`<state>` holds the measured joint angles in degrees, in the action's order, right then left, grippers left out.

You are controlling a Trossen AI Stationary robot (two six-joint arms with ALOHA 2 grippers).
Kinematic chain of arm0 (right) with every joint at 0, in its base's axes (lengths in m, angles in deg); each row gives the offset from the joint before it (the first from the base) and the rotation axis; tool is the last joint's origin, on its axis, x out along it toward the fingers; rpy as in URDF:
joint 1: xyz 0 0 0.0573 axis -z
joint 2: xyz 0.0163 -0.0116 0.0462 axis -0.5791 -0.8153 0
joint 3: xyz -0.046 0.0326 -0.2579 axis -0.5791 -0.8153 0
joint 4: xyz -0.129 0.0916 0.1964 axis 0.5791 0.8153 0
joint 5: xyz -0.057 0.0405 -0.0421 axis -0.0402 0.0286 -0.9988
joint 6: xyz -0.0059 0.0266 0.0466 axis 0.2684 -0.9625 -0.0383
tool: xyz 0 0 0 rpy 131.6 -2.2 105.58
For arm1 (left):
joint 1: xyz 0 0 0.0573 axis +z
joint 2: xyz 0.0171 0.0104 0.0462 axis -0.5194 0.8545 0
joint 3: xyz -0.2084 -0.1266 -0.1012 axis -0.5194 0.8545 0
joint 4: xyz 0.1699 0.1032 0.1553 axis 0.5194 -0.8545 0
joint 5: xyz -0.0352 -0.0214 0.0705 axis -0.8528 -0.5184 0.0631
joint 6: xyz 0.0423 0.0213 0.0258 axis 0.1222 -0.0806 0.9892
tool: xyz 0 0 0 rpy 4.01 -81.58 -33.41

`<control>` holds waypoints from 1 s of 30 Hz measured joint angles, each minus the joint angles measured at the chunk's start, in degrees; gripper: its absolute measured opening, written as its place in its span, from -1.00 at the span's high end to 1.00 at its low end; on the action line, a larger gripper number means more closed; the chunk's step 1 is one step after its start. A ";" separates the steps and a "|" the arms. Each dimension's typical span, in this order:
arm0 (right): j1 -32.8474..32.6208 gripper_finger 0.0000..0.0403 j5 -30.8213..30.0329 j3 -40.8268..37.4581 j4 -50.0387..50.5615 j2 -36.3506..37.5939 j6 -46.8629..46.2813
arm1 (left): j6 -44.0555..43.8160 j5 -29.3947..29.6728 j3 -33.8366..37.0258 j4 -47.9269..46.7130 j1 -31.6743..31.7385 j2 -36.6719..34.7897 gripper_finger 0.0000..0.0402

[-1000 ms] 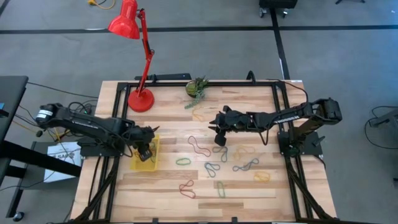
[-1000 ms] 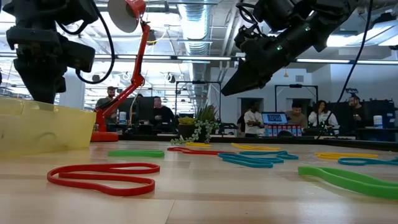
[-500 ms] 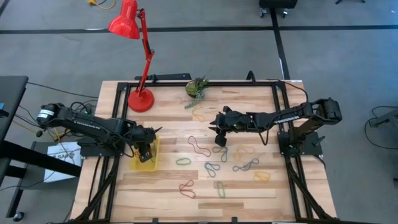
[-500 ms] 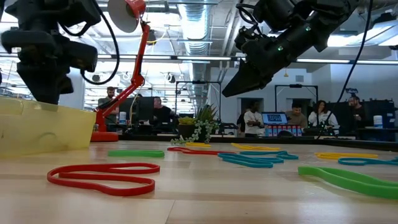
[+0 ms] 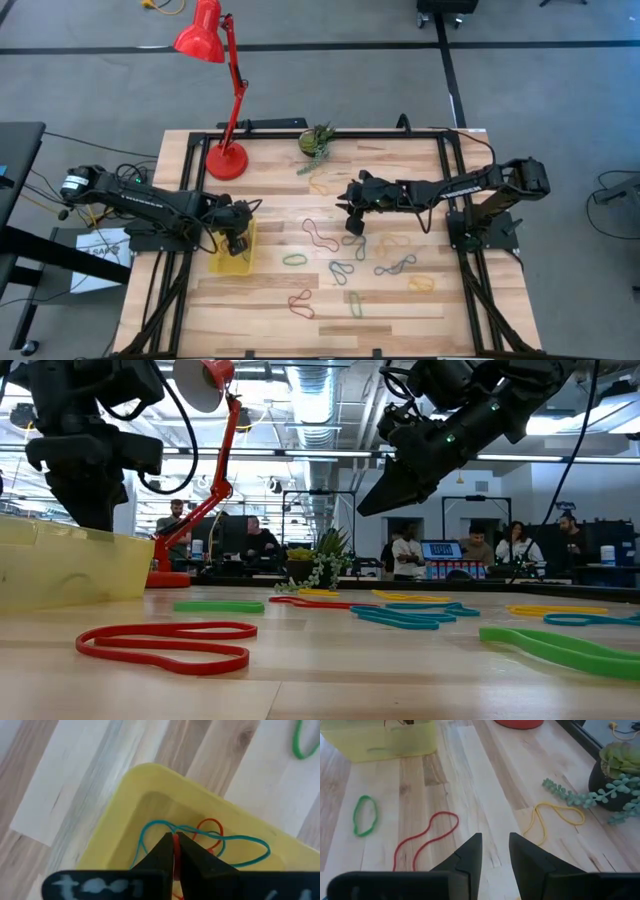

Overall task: Pick and place items into bin
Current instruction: Put the red rubberbands into the yellow bin, then put the red rubber band into the yellow bin

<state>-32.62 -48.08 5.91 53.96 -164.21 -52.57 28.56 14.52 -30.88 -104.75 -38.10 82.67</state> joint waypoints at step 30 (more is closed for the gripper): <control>-1.55 0.54 3.18 0.04 -7.57 -9.33 -3.13 | 5.46 6.80 -8.86 5.14 -0.02 -0.15 0.28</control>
<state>-34.18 -44.90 5.95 46.39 -173.54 -55.70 34.02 21.32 -39.74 -99.60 -38.12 82.52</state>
